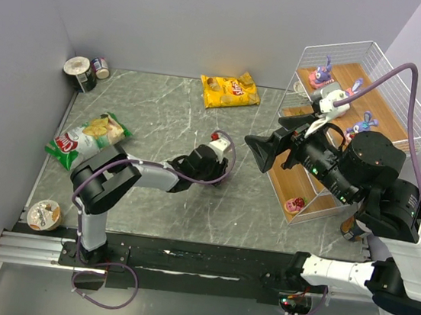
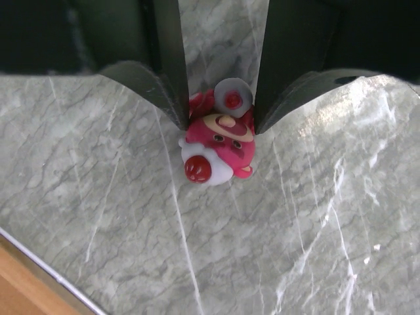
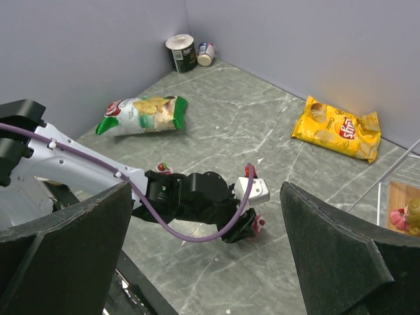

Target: Place and organize the plastic toys onto the shelf

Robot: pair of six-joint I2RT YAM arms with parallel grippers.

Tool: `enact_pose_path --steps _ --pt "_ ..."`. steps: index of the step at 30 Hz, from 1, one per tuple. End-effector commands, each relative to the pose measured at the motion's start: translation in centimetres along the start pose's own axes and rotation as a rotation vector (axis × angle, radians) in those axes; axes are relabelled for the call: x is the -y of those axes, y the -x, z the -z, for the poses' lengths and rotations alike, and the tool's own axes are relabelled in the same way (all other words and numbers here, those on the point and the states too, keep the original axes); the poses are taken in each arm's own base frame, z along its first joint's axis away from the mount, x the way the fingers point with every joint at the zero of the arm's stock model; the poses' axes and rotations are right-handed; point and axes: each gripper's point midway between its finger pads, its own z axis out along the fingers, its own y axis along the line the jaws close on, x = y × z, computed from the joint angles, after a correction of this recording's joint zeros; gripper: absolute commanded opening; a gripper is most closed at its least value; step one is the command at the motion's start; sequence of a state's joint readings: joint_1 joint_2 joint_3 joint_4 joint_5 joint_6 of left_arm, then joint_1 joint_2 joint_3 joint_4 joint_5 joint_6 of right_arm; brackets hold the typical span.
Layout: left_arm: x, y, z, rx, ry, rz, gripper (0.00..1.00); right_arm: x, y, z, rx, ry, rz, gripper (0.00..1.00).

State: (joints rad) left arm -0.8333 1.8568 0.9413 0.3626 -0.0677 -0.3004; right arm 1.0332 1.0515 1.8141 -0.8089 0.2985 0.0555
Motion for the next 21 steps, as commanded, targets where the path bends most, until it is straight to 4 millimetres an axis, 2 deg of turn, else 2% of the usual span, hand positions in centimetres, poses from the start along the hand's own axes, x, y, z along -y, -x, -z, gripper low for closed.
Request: enact_pose_path --steps 1,7,11,17,18,19,20,21 --pt "0.8 1.9 -0.6 0.052 -0.034 -0.002 0.41 0.5 1.8 0.8 0.055 -0.014 -0.009 1.0" --pt "1.7 2.8 -1.0 0.056 -0.062 0.004 0.2 0.6 1.7 0.9 0.056 -0.018 -0.009 1.0" --pt "3.5 4.1 -0.9 0.077 -0.089 -0.018 0.16 0.6 1.7 1.0 0.063 -0.018 -0.013 1.0" --pt "8.7 5.9 -1.1 0.115 -0.172 -0.065 0.15 0.6 1.8 1.2 0.073 -0.014 -0.017 1.0" --pt "9.9 5.8 -1.2 0.116 -0.193 -0.072 0.15 0.6 1.7 1.1 0.068 -0.014 -0.015 1.0" --pt "10.9 6.8 -1.3 0.136 -0.212 -0.074 0.16 0.6 1.7 1.2 0.07 -0.012 -0.017 1.0" --pt "11.6 6.3 -1.9 0.126 -0.229 -0.082 0.16 0.7 1.7 1.2 0.071 -0.014 -0.018 1.0" --pt "13.2 7.1 -1.9 0.145 -0.255 -0.089 0.18 0.6 1.7 1.3 0.073 -0.01 -0.018 1.0"
